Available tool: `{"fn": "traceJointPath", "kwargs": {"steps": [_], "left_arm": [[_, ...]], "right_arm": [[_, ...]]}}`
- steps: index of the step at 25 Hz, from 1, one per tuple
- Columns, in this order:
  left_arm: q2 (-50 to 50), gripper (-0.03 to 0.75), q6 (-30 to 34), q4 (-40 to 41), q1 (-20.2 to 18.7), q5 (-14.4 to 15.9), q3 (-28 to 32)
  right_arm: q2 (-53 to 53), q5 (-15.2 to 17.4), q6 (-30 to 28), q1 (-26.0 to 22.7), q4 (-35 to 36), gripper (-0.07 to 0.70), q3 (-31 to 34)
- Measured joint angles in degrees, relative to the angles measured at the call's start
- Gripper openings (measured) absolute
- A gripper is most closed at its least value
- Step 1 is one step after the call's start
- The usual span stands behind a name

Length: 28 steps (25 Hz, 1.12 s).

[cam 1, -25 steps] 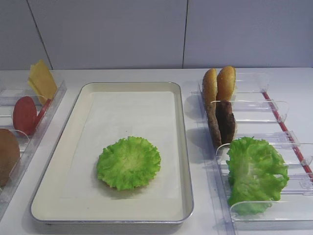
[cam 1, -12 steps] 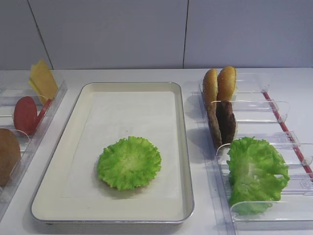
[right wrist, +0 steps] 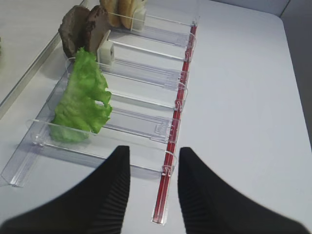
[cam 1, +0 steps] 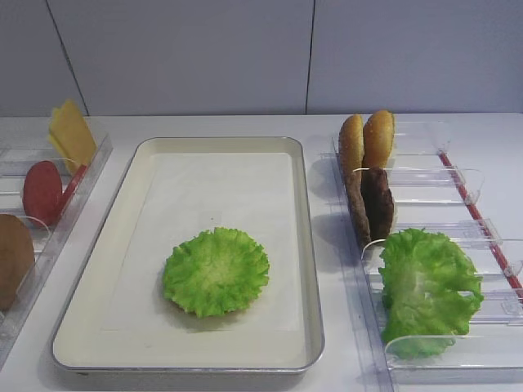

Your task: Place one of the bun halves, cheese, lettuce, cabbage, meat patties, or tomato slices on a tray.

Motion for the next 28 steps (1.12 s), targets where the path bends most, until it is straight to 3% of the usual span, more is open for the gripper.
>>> {"fn": "traceJointPath", "kwargs": {"steps": [28], "left_arm": [[0.0,0.545,0.0,0.0,0.0,0.0,0.0]], "right_arm": [[0.0,0.0,0.0,0.0,0.0,0.275,0.0]]}}
